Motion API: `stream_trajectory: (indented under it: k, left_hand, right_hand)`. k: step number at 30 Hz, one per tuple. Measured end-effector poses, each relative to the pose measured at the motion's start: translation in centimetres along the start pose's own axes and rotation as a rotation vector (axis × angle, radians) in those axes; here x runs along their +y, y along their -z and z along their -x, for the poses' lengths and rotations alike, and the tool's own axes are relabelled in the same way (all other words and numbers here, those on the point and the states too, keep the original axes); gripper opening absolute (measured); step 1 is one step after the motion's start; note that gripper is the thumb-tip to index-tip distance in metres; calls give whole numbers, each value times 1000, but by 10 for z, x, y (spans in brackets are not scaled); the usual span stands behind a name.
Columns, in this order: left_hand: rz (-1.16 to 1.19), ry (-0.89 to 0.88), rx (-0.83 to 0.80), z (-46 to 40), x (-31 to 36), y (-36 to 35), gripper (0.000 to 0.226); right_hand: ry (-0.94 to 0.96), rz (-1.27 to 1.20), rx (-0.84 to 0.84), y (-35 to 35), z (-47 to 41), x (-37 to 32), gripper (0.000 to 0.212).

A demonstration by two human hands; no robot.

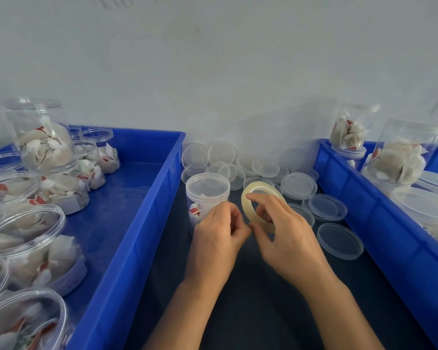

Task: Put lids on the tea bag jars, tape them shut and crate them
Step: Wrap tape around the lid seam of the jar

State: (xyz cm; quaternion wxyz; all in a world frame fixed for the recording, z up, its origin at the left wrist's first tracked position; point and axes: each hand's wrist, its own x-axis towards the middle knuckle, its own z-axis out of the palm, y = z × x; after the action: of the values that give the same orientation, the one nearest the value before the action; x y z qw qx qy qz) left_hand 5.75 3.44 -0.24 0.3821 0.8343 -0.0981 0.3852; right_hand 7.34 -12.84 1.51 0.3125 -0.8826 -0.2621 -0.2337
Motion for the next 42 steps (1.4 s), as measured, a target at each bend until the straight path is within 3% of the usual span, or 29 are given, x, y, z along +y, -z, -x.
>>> stream_trajectory:
  k: [6,10,16,24,35,42]
  left_hand:
    - [116,84,-109,2,2,-3,12]
    - [180,116,-172,3,0,-2,31]
    - [160,132,-131,3,1,-2,47]
    - [75,-6,-77,0,4,1,7]
    - [21,0,-159,1,4,-2,10]
    - [10,-1,-123,0,6,1,6]
  right_hand:
    - [-39,-32,26,-1,1,4,46]
    - [-46,-64,5,-1,1,5,48]
    - [-47,-48,4,0,0,4,47]
    - [-45,-38,18,1,1,3,39]
    - [-156,77,-2,-8,1,9,24]
    - [-141,95,-120,-7,-2,12,19]
